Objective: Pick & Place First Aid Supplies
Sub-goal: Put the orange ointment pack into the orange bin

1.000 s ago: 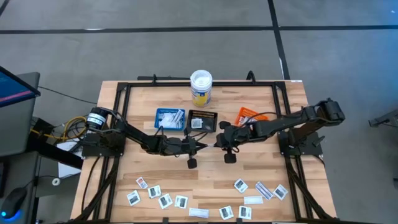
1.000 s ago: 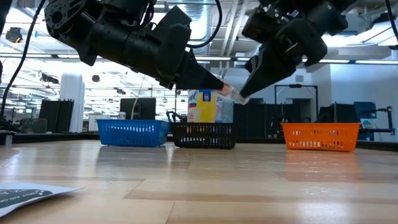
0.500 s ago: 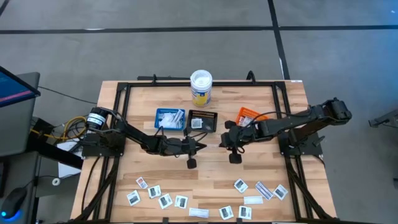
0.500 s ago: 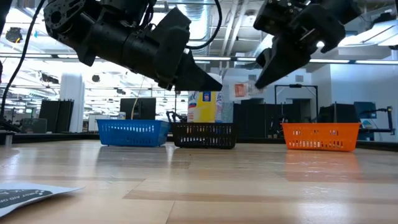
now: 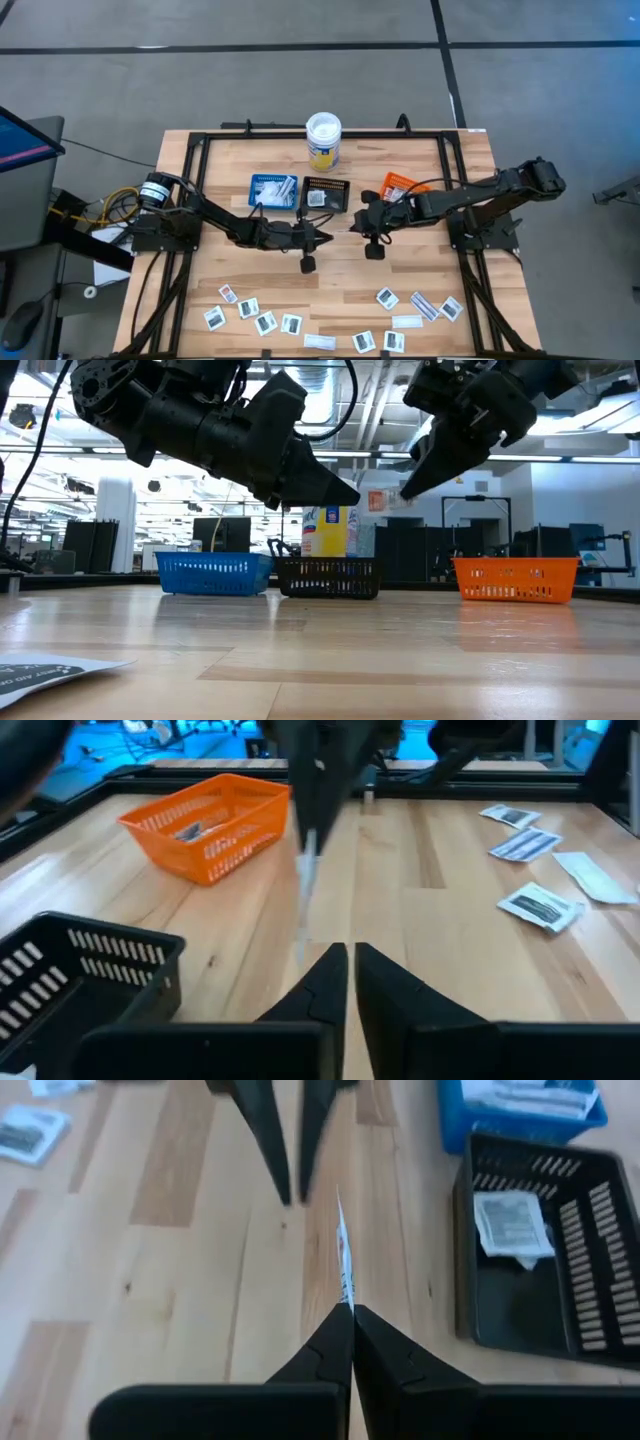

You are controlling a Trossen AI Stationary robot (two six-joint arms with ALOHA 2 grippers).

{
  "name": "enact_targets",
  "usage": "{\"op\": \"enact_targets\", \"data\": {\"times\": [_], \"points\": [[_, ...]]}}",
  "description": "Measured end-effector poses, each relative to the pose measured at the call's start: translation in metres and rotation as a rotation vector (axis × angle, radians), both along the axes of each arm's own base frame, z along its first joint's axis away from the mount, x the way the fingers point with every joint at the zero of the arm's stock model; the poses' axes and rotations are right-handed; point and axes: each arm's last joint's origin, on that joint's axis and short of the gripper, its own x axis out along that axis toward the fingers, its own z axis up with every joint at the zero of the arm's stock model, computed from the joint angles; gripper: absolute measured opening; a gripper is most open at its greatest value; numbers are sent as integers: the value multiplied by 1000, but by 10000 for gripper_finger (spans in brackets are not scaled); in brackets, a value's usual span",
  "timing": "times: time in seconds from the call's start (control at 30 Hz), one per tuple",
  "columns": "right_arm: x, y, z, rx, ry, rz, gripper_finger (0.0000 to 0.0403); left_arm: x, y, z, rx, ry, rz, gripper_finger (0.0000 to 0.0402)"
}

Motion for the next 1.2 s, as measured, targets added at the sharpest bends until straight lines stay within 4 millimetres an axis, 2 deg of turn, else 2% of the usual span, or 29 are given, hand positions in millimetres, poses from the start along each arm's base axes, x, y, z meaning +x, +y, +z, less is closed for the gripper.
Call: {"op": "enact_targets", "data": {"times": [0.3, 0.47, 0.7, 0.93, 1.2], "points": [[3, 2, 4, 20, -51, -6, 0, 1, 3, 0, -35, -4, 5, 101], [3, 2, 3, 22, -47, -2, 0, 1, 5, 0, -33, -5, 19, 126], [-1, 3, -1, 32, 9, -16, 0, 1, 5, 1, -32, -7, 31, 131], [5, 4, 5, 46, -74, -14, 0, 1, 5, 1, -33, -10, 31, 131], [5, 4, 6, 47, -84, -14, 0, 2, 5, 4, -34, -39, 29, 127]]}}
